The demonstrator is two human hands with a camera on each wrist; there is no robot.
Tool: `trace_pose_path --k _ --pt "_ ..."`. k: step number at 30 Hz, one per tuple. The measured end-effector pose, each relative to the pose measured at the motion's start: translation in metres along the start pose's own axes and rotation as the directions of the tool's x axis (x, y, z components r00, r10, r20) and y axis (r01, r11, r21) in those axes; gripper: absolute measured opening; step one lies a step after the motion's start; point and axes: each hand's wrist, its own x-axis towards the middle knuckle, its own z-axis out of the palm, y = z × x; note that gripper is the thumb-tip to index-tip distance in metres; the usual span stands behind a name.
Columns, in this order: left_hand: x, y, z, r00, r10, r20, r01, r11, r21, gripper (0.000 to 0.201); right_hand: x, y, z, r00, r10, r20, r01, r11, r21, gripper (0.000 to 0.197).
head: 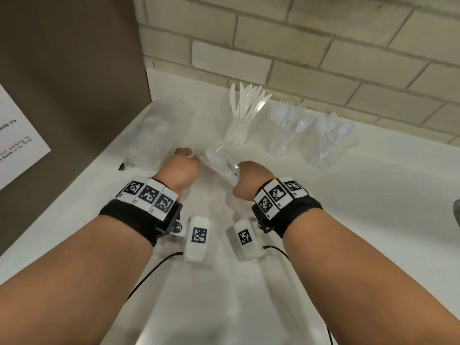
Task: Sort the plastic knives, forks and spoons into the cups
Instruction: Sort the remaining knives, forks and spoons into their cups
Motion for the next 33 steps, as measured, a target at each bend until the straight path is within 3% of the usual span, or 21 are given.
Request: trace_pose_path --k 3,5,7,11,14,17,19,21,23,26,29,31,33 --pt "-0.006 0.007 0.005 0.987 -0.106 0.121 0.136 0.953 -0.270 0.047 -0.006 0.003 -0.016 0.992 -0.029 -0.126 0.066 0.953 0.296 0.016" --pt "-0.012 0.011 0.007 0.936 -0.167 0.310 0.286 0.873 -0.396 0.059 -0.017 -0.003 -0.032 0.970 -0.019 -0.241 0.171 0.759 0.629 0.012" --pt "-0.012 0.009 0.008 0.859 -0.179 0.480 0.394 0.829 -0.396 0.072 -0.027 -0.011 -0.045 0.939 -0.015 -0.345 0.306 0.501 0.810 0.012" --pt "-0.013 0.006 0.015 0.729 -0.145 0.669 0.498 0.782 -0.374 0.083 -0.032 -0.025 -0.060 0.883 -0.053 -0.466 0.469 0.060 0.881 0.014" --pt "-0.022 0.008 0.018 0.683 -0.117 0.721 0.556 0.723 -0.410 0.075 -0.034 -0.030 -0.063 0.854 -0.064 -0.517 0.511 -0.085 0.855 0.021" --pt "-0.027 0.011 0.018 0.679 -0.045 0.732 0.592 0.624 -0.511 0.065 -0.031 -0.030 -0.054 0.862 -0.064 -0.504 0.498 -0.084 0.863 0.029" --pt "-0.031 0.015 0.018 0.717 -0.003 0.697 0.569 0.580 -0.583 0.052 -0.029 -0.029 -0.046 0.865 -0.062 -0.498 0.499 0.014 0.866 0.032" --pt "-0.033 0.019 0.018 0.737 0.035 0.675 0.526 0.597 -0.605 0.043 -0.027 -0.026 -0.038 0.865 -0.060 -0.498 0.501 0.150 0.852 0.032" --pt "-0.035 0.021 0.016 0.747 0.048 0.663 0.479 0.654 -0.586 0.045 -0.027 -0.023 -0.033 0.882 -0.057 -0.469 0.469 0.214 0.857 0.031" --pt "-0.034 0.021 0.013 0.732 -0.006 0.681 0.482 0.712 -0.511 0.057 -0.027 -0.022 -0.032 0.892 -0.058 -0.448 0.449 0.227 0.864 0.032" --pt "-0.035 0.022 0.014 0.756 0.015 0.654 0.479 0.668 -0.570 0.051 -0.025 -0.022 -0.029 0.912 -0.039 -0.408 0.406 0.230 0.884 0.026" --pt "-0.036 0.026 0.015 0.767 0.049 0.640 0.464 0.646 -0.606 0.048 -0.024 -0.022 -0.024 0.936 -0.004 -0.353 0.340 0.273 0.900 0.036" --pt "-0.036 0.027 0.014 0.757 0.059 0.651 0.458 0.662 -0.593 0.053 -0.025 -0.022 -0.019 0.937 -0.008 -0.350 0.340 0.257 0.905 0.023"
